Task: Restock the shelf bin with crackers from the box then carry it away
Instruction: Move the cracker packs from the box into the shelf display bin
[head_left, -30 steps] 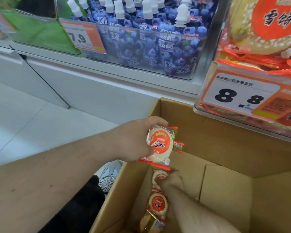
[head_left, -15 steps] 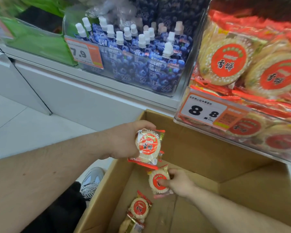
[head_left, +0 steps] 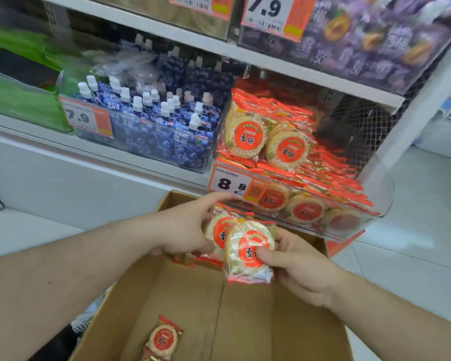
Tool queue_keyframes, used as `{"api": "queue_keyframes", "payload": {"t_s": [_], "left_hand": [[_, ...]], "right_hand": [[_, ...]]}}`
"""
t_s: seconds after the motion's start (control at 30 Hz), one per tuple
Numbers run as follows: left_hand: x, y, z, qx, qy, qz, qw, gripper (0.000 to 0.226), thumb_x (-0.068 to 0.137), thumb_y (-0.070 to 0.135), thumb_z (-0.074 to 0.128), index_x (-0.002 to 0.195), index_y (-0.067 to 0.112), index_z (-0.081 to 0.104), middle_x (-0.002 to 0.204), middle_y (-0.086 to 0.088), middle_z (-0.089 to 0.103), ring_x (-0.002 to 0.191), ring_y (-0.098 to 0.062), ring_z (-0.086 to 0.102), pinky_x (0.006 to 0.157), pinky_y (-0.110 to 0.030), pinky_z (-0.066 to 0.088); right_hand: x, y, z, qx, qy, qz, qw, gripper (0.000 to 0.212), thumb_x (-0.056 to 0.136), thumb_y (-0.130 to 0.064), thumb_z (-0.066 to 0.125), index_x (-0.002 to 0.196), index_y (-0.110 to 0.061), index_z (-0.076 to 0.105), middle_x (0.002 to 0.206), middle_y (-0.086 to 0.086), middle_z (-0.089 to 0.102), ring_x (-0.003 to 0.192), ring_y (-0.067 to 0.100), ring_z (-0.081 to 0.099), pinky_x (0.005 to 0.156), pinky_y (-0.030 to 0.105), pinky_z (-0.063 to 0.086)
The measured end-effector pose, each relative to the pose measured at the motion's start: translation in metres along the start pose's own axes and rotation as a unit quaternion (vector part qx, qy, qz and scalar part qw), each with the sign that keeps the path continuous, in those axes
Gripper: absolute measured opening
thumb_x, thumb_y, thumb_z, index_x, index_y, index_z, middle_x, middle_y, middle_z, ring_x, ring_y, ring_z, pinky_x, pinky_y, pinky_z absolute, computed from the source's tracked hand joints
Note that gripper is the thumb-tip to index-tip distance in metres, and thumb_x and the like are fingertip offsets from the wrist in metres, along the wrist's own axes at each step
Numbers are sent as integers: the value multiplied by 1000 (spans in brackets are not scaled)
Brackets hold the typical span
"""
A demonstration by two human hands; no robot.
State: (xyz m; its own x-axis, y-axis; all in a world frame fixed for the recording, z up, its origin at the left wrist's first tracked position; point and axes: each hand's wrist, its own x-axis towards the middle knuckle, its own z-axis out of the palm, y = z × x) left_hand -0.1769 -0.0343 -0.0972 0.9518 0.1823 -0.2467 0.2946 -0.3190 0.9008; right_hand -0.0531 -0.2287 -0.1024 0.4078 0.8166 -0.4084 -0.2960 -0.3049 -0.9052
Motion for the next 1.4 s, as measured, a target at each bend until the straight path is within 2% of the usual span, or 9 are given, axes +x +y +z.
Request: {"api": "queue_keyframes", "payload": {"t_s": [0.1,0.17,0.33,0.5,0.63,0.8,0.93,1.07,1.4], "left_hand": [[-2,9,10,-47,-20,34,998,104,65,0,73,132,67,29,132,-1,57,96,-42,67,82,-67,50],[-4,16,13,-63,-27,50,996,108,63,-3,69,134,67,26,130,0,58,97,-44,65,76,-61,52],[-10,38,17,-95,-12,106,990,106,66,-6,71,132,64,28,121,-4,59,75,-14,65,64,-29,51],[0,54,20,-55,81,168,981,100,73,15,77,134,69,20,123,11,54,89,-13,68,75,-34,57],[16,62,12,137,279,269,911,71,81,22,67,136,53,36,117,25,53,110,1,52,93,-22,45],[45,41,4,377,375,262,806,40,71,23,62,109,24,72,120,-2,62,115,-29,52,94,-59,44],[59,33,6,418,344,198,817,47,75,23,73,121,31,67,150,-15,39,141,-40,25,110,-65,25],[68,33,9,378,349,193,836,34,80,25,73,114,31,70,155,-13,32,147,-34,16,108,-64,31],[71,25,9,319,351,219,852,23,80,17,76,99,28,73,153,-8,37,146,-33,22,112,-64,20]], "right_hand": [[-6,-9,7,-15,62,-44,997,61,71,-9,81,126,-3,54,112,23,68,99,38,63,95,54,47],[-9,-12,10,-16,84,-63,994,55,70,-12,79,120,-2,59,111,27,67,98,41,57,95,63,40],[-17,-25,9,-49,111,-81,989,49,67,-24,85,110,-8,66,103,17,73,91,34,63,74,38,45],[-33,-60,-2,-57,118,-141,981,47,67,-9,75,112,-3,64,101,13,74,91,24,72,72,27,58],[-36,-94,-36,-76,272,-236,930,31,75,-5,76,104,-8,66,94,14,73,70,20,69,57,29,56],[-2,-116,-90,-84,399,-278,870,18,81,-11,77,91,-21,67,91,6,73,80,26,68,77,45,57],[47,-140,-129,-83,415,-242,873,35,80,-12,78,113,-8,64,102,9,70,74,20,65,62,29,56],[93,-160,-145,-97,395,-222,886,41,82,-11,76,119,-8,60,107,9,68,70,14,64,51,19,52],[144,-164,-148,-340,494,-142,787,38,84,-42,69,101,-8,63,96,10,67,92,32,65,86,47,54]]}}
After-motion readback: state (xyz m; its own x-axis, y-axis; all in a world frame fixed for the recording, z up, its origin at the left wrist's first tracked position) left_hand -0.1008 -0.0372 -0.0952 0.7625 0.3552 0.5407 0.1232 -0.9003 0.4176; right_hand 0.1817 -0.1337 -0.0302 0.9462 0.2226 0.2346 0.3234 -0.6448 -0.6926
